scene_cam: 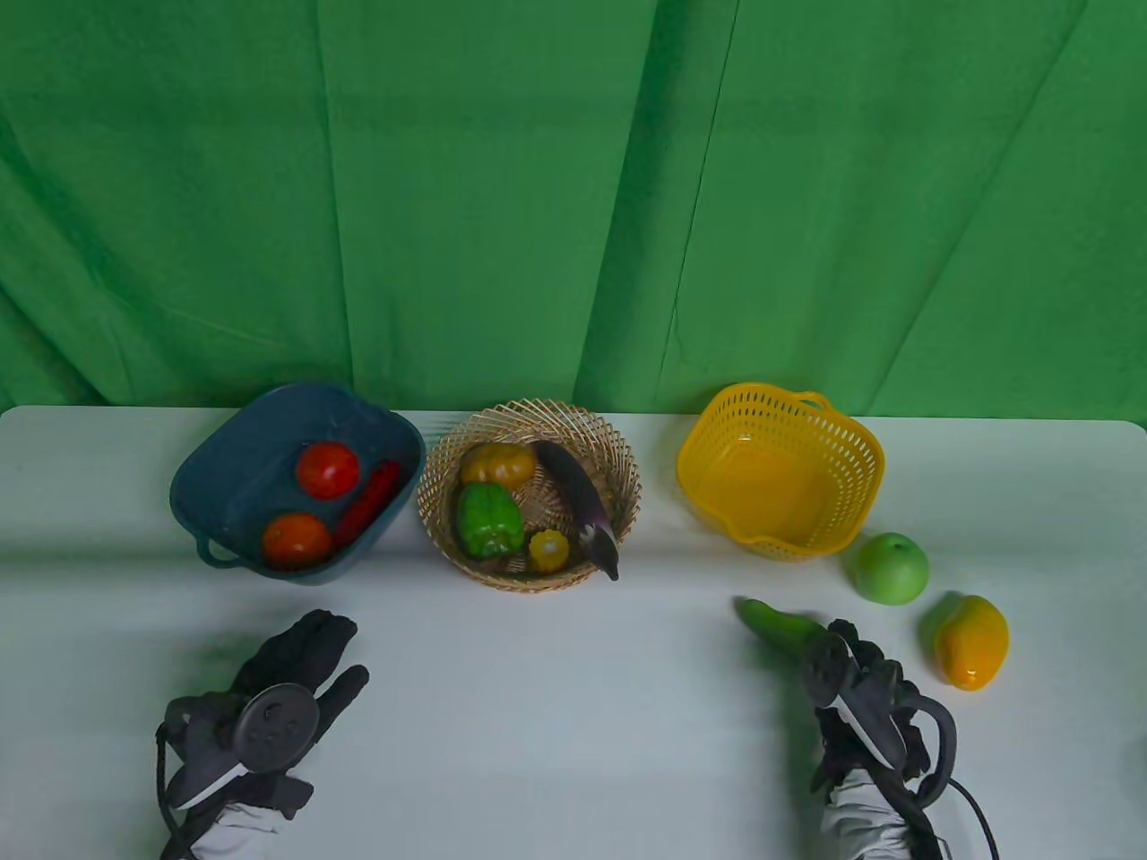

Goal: Place 10 objects into 3 containers, with green background

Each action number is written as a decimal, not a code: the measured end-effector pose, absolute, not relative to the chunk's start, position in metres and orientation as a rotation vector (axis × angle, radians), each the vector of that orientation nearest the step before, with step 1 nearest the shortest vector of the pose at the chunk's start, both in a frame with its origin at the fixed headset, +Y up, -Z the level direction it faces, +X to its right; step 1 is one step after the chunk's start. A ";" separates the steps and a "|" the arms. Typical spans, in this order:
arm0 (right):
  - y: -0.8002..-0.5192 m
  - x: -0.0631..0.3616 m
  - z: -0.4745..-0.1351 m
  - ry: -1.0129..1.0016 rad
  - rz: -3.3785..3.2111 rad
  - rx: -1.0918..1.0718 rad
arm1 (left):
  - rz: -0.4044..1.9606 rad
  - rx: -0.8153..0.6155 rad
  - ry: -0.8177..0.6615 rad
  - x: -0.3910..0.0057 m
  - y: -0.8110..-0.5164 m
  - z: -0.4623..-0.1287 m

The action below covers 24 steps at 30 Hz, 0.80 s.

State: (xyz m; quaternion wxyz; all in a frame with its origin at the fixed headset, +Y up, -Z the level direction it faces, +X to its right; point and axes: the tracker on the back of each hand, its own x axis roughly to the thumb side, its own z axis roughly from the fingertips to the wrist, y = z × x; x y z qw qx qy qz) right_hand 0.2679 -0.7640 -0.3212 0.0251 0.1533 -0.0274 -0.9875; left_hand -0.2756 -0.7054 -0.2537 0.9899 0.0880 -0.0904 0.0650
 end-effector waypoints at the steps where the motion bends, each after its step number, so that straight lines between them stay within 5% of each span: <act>1: -0.763 0.267 -0.321 -0.072 -3.058 0.469 | 0.132 0.179 -0.181 -0.276 -0.705 -0.253; 24: -0.695 0.232 -0.314 0.162 -3.043 0.184 | 0.132 0.191 -0.181 -0.278 -0.706 -0.254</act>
